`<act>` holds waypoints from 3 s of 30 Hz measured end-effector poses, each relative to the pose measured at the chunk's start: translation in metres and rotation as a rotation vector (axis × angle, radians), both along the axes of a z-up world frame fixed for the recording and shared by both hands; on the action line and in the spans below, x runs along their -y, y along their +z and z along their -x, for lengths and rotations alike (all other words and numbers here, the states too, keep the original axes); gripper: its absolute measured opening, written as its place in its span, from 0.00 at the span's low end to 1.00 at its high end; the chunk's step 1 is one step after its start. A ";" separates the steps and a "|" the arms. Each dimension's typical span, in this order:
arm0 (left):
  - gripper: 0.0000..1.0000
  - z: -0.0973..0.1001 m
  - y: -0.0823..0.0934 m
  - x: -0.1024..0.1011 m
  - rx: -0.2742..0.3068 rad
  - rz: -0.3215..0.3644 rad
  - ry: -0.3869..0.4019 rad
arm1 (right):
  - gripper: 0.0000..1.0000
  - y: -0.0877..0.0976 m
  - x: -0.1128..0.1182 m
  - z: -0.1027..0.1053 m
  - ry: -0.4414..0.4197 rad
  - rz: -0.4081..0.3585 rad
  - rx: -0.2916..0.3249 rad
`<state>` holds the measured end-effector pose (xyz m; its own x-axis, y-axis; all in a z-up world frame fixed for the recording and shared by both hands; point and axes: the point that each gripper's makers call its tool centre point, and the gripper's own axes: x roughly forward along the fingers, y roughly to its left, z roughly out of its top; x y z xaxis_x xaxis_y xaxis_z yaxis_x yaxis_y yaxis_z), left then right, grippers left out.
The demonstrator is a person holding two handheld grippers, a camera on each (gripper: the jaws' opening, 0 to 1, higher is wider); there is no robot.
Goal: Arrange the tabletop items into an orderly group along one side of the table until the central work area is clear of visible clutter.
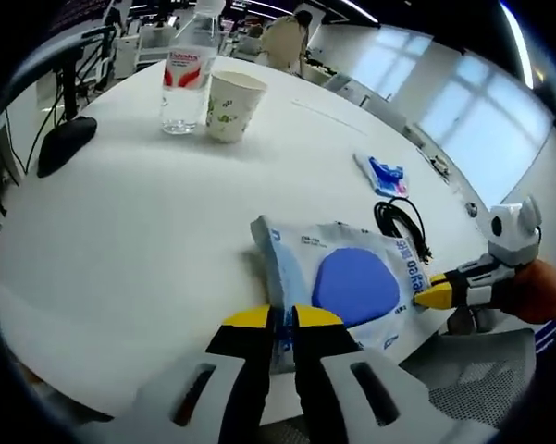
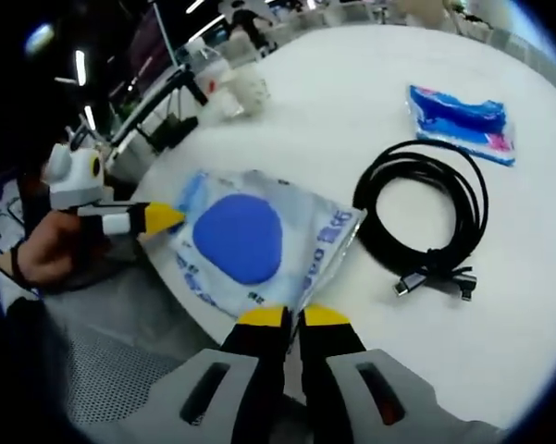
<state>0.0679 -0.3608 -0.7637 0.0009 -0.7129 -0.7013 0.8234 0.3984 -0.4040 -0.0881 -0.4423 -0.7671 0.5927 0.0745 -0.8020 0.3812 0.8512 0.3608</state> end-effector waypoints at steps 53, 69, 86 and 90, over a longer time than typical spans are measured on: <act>0.00 -0.001 0.032 0.018 0.071 0.006 -0.108 | 0.00 0.029 0.028 -0.014 -0.041 0.042 0.162; 0.00 -0.038 0.054 0.104 0.074 0.074 -0.078 | 0.00 0.045 0.123 -0.060 -0.046 0.119 0.181; 0.00 -0.058 0.025 0.144 0.015 0.028 -0.003 | 0.00 0.018 0.177 -0.098 -0.005 0.133 0.148; 0.00 -0.071 0.015 0.157 -0.032 0.035 0.050 | 0.00 0.014 0.184 -0.093 -0.032 0.122 0.150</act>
